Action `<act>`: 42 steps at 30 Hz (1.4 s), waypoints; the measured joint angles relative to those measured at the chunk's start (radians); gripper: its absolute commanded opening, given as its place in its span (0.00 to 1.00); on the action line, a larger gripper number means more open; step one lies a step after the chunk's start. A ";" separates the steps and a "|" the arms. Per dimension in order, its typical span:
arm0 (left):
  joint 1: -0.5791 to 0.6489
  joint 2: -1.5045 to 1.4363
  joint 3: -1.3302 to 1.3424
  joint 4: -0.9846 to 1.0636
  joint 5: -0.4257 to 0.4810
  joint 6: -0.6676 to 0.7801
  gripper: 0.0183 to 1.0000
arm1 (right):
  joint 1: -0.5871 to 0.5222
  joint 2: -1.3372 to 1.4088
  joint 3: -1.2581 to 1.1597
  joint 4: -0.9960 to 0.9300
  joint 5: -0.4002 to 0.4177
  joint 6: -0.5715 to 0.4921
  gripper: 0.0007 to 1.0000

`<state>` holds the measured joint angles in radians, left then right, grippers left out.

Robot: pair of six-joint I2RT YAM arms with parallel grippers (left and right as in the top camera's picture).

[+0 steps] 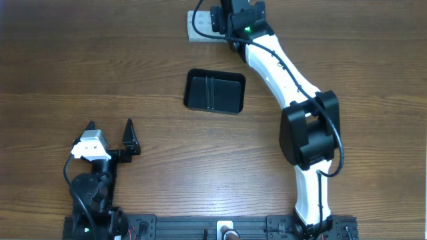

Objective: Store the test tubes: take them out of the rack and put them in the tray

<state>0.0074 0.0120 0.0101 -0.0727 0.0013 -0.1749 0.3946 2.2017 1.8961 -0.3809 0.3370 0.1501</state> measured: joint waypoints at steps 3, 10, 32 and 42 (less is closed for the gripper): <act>0.000 0.000 0.000 0.000 0.000 0.000 1.00 | 0.006 0.017 0.000 0.024 0.000 0.000 0.98; 0.000 0.000 0.000 0.000 0.000 0.000 1.00 | 0.008 0.056 0.000 0.055 0.000 0.001 0.97; 0.000 0.000 0.000 0.000 0.000 0.000 1.00 | 0.015 0.111 0.000 0.101 -0.002 0.003 0.94; 0.000 0.000 0.000 0.000 0.000 0.000 1.00 | 0.016 0.111 0.000 0.111 -0.005 -0.018 0.71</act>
<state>0.0074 0.0120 0.0101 -0.0727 0.0013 -0.1749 0.4107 2.3127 1.8961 -0.2699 0.3321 0.1318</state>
